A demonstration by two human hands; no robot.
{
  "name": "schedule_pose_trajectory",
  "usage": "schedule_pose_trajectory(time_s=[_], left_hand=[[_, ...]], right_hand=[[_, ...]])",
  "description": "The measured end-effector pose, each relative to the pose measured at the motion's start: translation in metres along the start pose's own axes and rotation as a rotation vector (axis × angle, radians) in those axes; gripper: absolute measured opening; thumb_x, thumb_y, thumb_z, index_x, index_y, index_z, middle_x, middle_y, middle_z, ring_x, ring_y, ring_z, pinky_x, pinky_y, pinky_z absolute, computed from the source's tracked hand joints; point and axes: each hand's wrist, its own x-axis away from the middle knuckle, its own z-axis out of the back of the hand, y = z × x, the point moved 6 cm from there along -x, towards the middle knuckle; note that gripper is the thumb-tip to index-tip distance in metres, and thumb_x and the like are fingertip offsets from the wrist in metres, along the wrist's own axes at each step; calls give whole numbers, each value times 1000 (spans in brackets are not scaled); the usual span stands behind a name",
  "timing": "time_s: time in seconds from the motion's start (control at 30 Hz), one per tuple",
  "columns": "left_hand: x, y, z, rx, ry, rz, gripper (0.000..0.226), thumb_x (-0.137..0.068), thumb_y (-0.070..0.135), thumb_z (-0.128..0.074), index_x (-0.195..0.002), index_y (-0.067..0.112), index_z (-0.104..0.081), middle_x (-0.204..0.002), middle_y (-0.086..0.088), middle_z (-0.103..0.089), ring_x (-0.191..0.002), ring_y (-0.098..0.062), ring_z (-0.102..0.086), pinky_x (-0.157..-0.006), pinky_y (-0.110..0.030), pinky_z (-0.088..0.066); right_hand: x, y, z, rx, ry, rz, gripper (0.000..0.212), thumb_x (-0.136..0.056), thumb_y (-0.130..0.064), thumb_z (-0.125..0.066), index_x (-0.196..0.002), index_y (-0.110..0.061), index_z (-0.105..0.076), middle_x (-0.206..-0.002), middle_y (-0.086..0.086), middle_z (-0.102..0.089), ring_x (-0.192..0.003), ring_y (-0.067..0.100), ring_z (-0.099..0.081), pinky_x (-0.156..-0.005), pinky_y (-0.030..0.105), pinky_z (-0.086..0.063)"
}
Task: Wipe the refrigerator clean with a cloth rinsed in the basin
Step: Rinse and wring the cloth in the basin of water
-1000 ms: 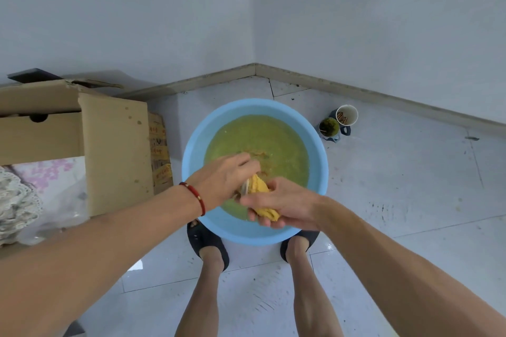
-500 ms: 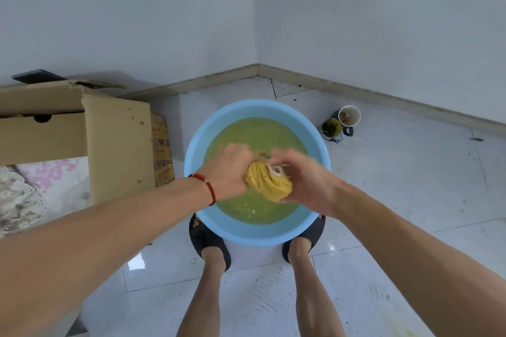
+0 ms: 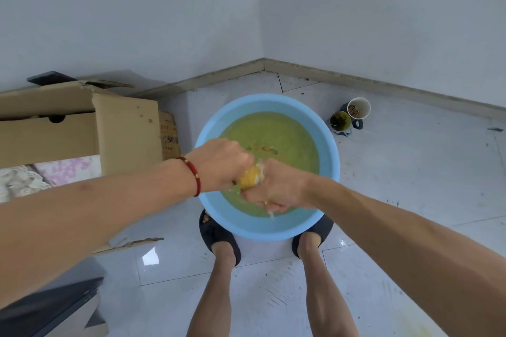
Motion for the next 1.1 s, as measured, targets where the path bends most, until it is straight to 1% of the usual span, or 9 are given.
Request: schedule_pose_trajectory(time_s=[0.17,0.43,0.57,0.63,0.73,0.83,0.93,1.03,1.1], left_hand=[[-17,4,-18,235,-246,246,32,-80,20,-70,-61,19,-45,-61,2,-46,-54,-15,-47,-46,-26,-36],[1,-3,-45,884,-758,476,28,-73,17,-72,-63,13,-47,-57,-7,-38,-44,-20,-27,-43,-23,-22],[-12,-7,-39,553,-418,293,16,-75,17,-71,-72,5,-61,-62,-10,-63,-49,-25,-59,-44,-33,-52],[-13,-10,-26,334,-97,193,8,-78,10,-66,-82,16,-70,-74,-3,-68,-68,-25,-66,-59,-41,-57],[1,-10,-4,238,294,-13,31,-74,-8,-70,-98,10,-73,-106,-9,-69,-82,-31,-67,-65,-41,-58],[13,-5,13,152,465,-163,34,-74,-18,-70,-100,3,-71,-136,-16,-61,-90,-29,-63,-70,-39,-58],[20,7,33,139,570,-335,16,-89,-12,-65,-99,0,-71,-125,-18,-67,-83,-28,-61,-67,-37,-55],[23,9,48,106,642,-414,13,-95,-7,-62,-93,1,-72,-115,-16,-71,-75,-26,-61,-62,-33,-52],[24,9,55,59,655,-440,16,-95,-6,-60,-89,3,-72,-109,-13,-73,-70,-25,-59,-54,-32,-47]], right_hand=[[-7,3,9,584,307,23,17,-89,-19,-62,-106,-16,-61,-86,4,-66,-82,30,-66,-72,36,-53],[-11,-10,1,1113,419,254,29,-99,-7,-51,-127,-5,-47,-100,11,-71,-83,38,-70,-61,38,-38],[-9,7,6,646,301,-3,19,-90,-18,-69,-105,-13,-60,-90,3,-66,-85,29,-68,-67,32,-46],[-3,18,7,37,55,-71,10,-92,-20,-67,-93,-14,-60,-83,1,-60,-80,21,-60,-71,28,-50],[11,21,6,-853,-270,-91,32,-97,-23,-55,-122,-3,-62,-112,12,-63,-103,26,-60,-88,38,-57],[11,24,5,-903,-353,-3,50,-89,-29,-79,-129,-3,-64,-125,14,-67,-115,26,-65,-95,39,-57],[14,13,-17,-910,-468,19,51,-70,-40,-93,-105,-13,-67,-91,1,-64,-86,14,-63,-83,33,-58],[20,-14,-43,-1107,-503,133,35,-75,-23,-81,-90,-15,-51,-77,1,-44,-75,14,-49,-87,43,-55],[22,-23,-50,-1261,-441,181,29,-84,-5,-56,-113,-7,-56,-102,12,-58,-107,27,-63,-101,65,-50]])
